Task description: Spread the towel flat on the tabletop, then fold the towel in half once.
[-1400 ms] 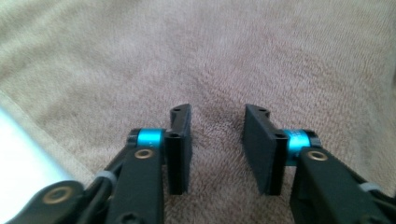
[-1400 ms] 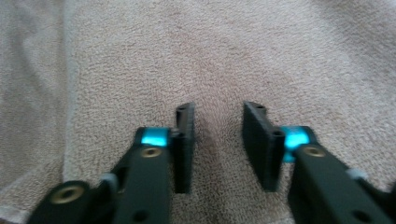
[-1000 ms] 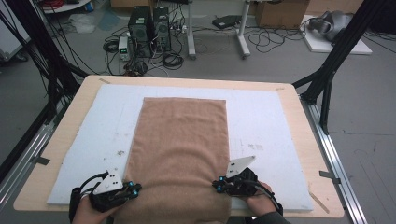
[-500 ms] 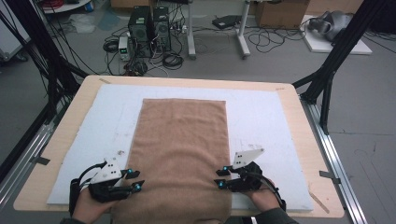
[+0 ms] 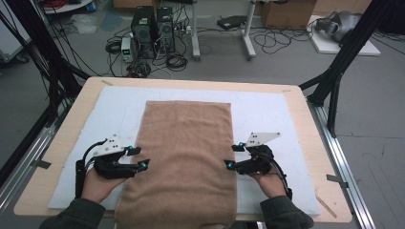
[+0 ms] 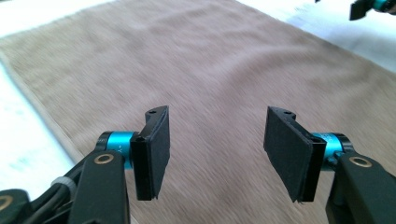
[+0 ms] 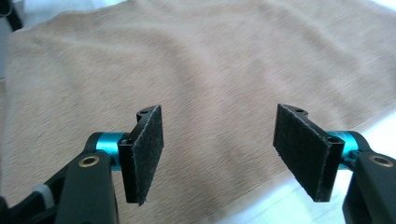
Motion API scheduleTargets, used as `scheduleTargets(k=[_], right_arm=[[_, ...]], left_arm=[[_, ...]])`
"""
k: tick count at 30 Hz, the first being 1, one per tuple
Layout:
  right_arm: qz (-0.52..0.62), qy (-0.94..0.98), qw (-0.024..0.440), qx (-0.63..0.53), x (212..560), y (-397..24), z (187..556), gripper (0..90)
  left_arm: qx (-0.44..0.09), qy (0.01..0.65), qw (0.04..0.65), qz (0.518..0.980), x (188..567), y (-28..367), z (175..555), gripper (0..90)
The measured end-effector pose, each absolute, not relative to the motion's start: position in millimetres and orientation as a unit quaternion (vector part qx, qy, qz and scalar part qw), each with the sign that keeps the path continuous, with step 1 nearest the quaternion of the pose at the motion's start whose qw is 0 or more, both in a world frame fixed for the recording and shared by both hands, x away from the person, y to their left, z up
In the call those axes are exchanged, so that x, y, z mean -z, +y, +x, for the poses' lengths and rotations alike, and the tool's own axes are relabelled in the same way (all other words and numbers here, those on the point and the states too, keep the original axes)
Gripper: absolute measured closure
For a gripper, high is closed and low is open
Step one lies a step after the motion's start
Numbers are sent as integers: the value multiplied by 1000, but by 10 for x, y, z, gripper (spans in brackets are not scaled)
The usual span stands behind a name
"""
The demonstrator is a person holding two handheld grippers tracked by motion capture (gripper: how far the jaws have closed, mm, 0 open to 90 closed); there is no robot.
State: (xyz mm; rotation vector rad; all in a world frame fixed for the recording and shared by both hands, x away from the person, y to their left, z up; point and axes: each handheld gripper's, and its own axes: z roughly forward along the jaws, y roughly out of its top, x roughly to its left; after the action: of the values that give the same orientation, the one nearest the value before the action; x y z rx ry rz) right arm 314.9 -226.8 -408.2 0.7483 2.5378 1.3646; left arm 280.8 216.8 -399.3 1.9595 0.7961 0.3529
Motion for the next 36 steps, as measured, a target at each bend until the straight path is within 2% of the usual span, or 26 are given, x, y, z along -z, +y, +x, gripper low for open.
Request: scheduleTargets(k=[12, 20, 26, 33, 36], right_arm=[[259, 848, 86, -455, 3981, -2189, 3378, 299], [266, 849, 88, -448, 3876, -2150, 3616, 295], [277, 852, 97, -433, 3788, -2134, 3864, 293], [305, 857, 98, -405, 4032, -2114, 4105, 295], [300, 860, 113, -397, 4120, -2077, 4170, 307]], left_arm=[[-154, 325, 469, 807, 3927, 2110, 3075, 407], [-173, 337, 476, 793, 3808, 2170, 3265, 410], [-166, 353, 492, 778, 3732, 2235, 3504, 429], [-175, 364, 464, 788, 3933, 2254, 3761, 461], [-176, 372, 446, 795, 4062, 2269, 3891, 481]])
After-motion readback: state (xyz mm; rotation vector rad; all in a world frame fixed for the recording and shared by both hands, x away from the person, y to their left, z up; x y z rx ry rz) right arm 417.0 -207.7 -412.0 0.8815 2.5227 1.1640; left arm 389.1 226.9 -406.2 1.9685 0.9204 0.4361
